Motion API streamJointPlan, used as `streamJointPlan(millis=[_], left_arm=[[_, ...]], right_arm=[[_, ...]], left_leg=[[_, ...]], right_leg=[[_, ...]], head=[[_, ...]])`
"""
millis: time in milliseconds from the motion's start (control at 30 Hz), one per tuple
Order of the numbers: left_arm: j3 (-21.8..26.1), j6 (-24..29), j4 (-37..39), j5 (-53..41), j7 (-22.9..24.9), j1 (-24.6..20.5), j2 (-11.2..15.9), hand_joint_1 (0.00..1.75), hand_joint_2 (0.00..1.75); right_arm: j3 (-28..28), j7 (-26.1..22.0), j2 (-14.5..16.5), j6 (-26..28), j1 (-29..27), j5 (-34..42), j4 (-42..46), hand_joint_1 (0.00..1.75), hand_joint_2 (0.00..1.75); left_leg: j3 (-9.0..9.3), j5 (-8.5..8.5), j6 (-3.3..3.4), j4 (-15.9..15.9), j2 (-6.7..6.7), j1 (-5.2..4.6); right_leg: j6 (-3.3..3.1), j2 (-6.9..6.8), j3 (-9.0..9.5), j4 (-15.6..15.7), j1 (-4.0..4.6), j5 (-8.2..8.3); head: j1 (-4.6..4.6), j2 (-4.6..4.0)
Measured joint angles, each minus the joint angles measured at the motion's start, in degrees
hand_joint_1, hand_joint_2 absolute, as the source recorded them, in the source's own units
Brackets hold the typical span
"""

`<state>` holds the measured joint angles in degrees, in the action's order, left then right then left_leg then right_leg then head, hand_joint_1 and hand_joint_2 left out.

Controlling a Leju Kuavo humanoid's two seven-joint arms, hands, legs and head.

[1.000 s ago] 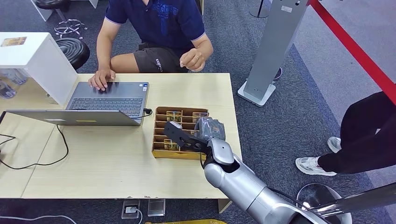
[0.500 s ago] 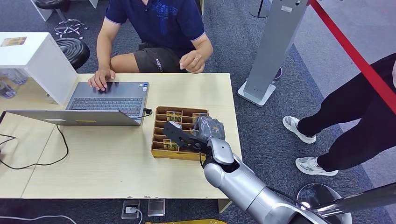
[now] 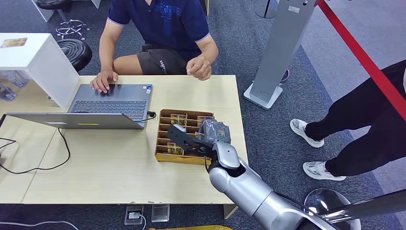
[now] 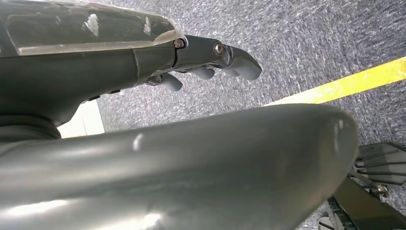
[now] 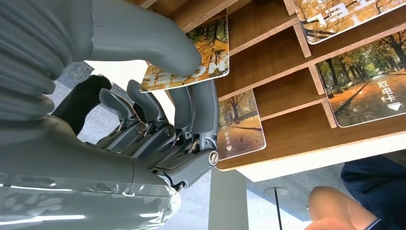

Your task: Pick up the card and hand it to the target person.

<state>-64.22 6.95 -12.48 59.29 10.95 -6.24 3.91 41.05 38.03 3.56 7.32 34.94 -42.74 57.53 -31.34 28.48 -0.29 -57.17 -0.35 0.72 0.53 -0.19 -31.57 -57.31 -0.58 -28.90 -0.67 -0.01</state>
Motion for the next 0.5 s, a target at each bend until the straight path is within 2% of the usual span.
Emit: streamJointPlan(millis=[267, 500], left_arm=[[0.0, -0.07, 0.0, 0.32, 0.07, 0.01, 0.0, 0.0, 0.0], [0.0, 0.16, 0.0, 1.08, 0.11, 0.02, 0.0, 0.0, 0.0]], right_arm=[[-0.02, 0.16, -0.08, 0.39, 0.09, -0.62, 1.11, 1.62, 1.75], [-0.07, 1.44, -0.77, 0.05, 0.2, -2.28, 7.87, 1.62, 1.75]], left_leg=[[0.0, 0.0, 0.0, 0.0, 0.0, 0.0], [0.0, 0.0, 0.0, 0.0, 0.0, 0.0]], right_leg=[[0.0, 0.0, 0.0, 0.0, 0.0, 0.0], [0.0, 0.0, 0.0, 0.0, 0.0, 0.0]], head=[[-0.01, 0.0], [0.0, -0.01]])
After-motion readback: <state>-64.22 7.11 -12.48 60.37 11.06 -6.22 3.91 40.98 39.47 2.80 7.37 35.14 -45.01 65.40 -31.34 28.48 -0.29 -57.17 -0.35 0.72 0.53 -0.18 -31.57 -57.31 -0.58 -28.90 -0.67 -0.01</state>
